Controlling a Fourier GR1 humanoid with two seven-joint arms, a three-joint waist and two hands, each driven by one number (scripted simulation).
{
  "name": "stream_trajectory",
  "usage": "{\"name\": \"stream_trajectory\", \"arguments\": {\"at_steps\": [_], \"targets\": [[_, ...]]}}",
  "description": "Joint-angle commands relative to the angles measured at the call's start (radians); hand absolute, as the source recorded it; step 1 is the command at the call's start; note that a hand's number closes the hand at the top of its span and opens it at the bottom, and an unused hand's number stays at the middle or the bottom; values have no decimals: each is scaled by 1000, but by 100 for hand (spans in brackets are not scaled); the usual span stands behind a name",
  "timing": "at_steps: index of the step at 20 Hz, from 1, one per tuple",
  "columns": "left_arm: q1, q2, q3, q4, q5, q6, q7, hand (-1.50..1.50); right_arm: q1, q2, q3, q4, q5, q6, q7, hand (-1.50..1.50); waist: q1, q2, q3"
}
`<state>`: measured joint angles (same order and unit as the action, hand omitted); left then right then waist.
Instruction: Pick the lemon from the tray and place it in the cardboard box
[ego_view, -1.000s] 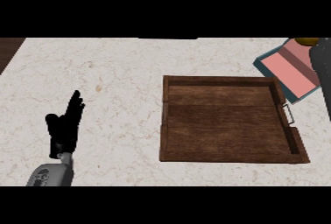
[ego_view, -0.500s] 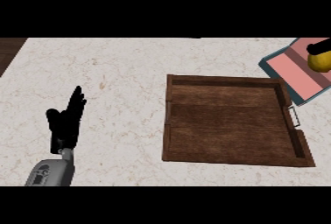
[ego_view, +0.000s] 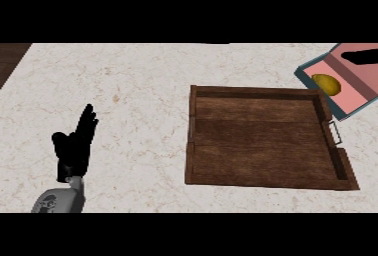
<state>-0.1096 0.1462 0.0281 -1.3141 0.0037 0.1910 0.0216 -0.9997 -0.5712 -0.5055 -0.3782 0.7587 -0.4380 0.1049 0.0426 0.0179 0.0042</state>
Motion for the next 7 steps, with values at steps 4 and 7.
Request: {"name": "stream_trajectory", "arguments": {"at_steps": [4,7], "targets": [[-31,33,36,-2,16,-7,39,0,35,-8,-194,-58,-251,44,-253,-150,-30,-10,-1],[17,32,32,16,12,-26,-11,0,71,-47,-249,-41,-310,43,-312,-150,-23,-8,-2]]}}
